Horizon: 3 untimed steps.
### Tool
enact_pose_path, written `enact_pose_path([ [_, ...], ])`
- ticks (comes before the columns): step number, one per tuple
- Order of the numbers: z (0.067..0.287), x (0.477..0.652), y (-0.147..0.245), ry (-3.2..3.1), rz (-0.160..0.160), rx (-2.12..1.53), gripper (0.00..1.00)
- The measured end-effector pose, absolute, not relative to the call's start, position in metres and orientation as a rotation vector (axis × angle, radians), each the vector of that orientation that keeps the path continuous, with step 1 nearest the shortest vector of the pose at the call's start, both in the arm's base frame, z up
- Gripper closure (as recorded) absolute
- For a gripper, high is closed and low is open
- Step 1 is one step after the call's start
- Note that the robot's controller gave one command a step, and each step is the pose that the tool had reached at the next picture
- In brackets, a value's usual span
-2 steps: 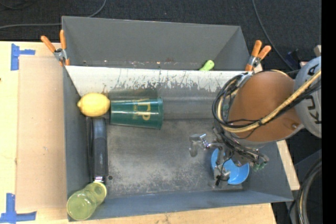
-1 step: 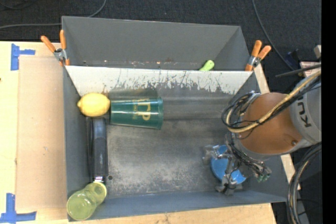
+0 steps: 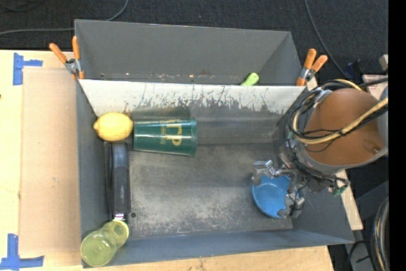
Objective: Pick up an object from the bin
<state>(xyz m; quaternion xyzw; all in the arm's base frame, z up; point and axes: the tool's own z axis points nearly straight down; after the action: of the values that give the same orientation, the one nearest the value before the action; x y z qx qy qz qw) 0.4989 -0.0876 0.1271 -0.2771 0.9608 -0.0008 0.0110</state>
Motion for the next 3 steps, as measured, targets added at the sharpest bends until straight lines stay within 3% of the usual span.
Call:
enact_pose_path([
  [1, 0.0791, 0.48, -0.093, 3.099, 0.005, -0.524, 0.0],
  [2, 0.0723, 0.488, -0.1018, 2.923, 0.001, -1.107, 0.0],
  [3, 0.0704, 0.4881, -0.1007, 3.08, 0.001, -0.583, 0.0],
])
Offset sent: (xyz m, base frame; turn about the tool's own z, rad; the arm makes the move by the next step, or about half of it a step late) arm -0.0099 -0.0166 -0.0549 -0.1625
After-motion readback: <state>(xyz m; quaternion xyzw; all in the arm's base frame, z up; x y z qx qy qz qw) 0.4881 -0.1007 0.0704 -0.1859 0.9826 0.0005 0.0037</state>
